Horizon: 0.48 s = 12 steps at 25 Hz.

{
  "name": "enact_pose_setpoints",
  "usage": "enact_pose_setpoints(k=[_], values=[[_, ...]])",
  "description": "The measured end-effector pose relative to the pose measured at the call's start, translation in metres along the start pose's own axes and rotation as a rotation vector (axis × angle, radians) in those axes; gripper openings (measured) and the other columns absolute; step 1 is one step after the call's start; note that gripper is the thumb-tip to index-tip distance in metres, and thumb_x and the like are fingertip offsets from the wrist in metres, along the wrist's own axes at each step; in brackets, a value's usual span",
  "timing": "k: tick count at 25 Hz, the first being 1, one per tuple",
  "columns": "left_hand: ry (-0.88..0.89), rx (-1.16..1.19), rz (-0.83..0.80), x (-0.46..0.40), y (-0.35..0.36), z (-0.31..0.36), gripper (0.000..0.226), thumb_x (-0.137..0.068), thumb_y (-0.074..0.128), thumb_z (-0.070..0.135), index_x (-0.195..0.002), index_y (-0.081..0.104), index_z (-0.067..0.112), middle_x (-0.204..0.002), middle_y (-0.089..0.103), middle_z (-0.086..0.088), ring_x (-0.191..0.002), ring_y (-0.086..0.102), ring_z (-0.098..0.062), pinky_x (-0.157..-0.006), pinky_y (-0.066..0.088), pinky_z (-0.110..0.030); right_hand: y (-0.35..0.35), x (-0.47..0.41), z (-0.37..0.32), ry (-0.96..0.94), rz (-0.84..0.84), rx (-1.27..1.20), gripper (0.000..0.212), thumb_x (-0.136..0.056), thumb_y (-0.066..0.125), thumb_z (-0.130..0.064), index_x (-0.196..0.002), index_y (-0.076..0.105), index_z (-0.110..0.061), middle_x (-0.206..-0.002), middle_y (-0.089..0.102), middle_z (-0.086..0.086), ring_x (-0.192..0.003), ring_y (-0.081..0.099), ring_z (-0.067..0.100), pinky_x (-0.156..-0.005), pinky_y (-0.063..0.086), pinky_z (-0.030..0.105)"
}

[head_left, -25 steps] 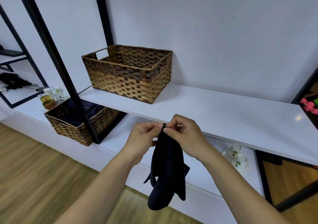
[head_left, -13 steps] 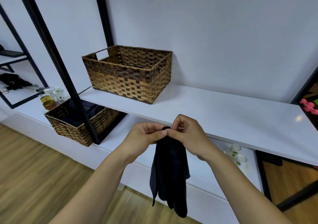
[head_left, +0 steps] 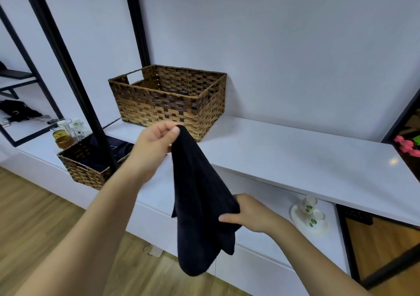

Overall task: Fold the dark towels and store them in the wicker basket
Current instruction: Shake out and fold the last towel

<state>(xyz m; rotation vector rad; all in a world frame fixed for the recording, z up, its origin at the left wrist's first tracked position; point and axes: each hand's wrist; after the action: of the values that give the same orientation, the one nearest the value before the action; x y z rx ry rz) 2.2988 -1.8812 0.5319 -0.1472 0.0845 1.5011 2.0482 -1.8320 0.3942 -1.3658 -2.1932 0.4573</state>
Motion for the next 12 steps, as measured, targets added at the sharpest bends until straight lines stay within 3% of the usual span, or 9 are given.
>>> enact_pose_setpoints(k=[2,4,8,10,12], values=[[0.048,-0.043,0.086,-0.011,-0.020,0.014,0.020,-0.104,0.052,0.011,-0.095,0.068,0.017,-0.090,0.073,0.001,-0.091,0.066,-0.018,-0.095,0.052,-0.043,-0.007,-0.001,0.016,0.064,0.061,0.227,0.034,-0.078,0.065,-0.062,-0.107,0.065,-0.043,-0.096,0.071,-0.016,-0.104,0.061,0.019,-0.093,0.053,0.038],[0.094,-0.127,0.136,-0.019,-0.038,0.023,0.020,-0.104,0.053,0.011,-0.095,0.069,0.019,-0.089,0.074,0.003,-0.089,0.067,-0.014,-0.095,0.053,-0.040,-0.021,-0.002,0.020,0.061,0.137,0.356,0.035,-0.082,0.058,-0.066,-0.101,0.063,-0.037,-0.094,0.065,-0.013,-0.103,0.055,0.019,-0.093,0.049,0.036],[0.146,-0.249,0.275,-0.033,-0.065,0.030,0.022,-0.104,0.054,0.011,-0.093,0.068,0.023,-0.087,0.072,0.002,-0.080,0.067,-0.009,-0.092,0.054,-0.034,-0.059,-0.001,-0.005,-0.151,0.476,0.721,0.045,-0.093,0.040,-0.060,-0.083,0.056,-0.020,-0.085,0.048,-0.007,-0.088,0.041,0.020,-0.083,0.041,0.041],[0.164,-0.302,0.351,-0.039,-0.076,0.036,0.016,-0.104,0.055,0.016,-0.097,0.068,0.021,-0.092,0.072,0.001,-0.082,0.065,-0.008,-0.093,0.054,-0.033,-0.077,-0.001,-0.019,-0.295,0.684,0.862,0.040,-0.094,0.049,-0.051,-0.079,0.061,-0.016,-0.085,0.052,-0.003,-0.088,0.047,0.025,-0.081,0.039,0.042],[0.195,-0.351,0.424,-0.043,-0.081,0.043,0.013,-0.103,0.055,0.019,-0.100,0.067,0.021,-0.097,0.072,-0.002,-0.083,0.064,-0.008,-0.090,0.054,-0.030,-0.097,0.000,-0.036,-0.275,0.827,0.932,0.025,-0.092,0.065,-0.040,-0.083,0.063,-0.017,-0.087,0.056,-0.002,-0.094,0.050,0.028,-0.084,0.030,0.043]])
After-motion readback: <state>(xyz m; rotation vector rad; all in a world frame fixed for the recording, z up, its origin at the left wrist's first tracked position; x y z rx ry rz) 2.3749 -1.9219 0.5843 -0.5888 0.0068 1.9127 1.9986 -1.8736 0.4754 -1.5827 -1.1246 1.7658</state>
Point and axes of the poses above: each hand's wrist, its own x-axis away from the middle knuckle, its own y-axis out of the palm, z = x × y
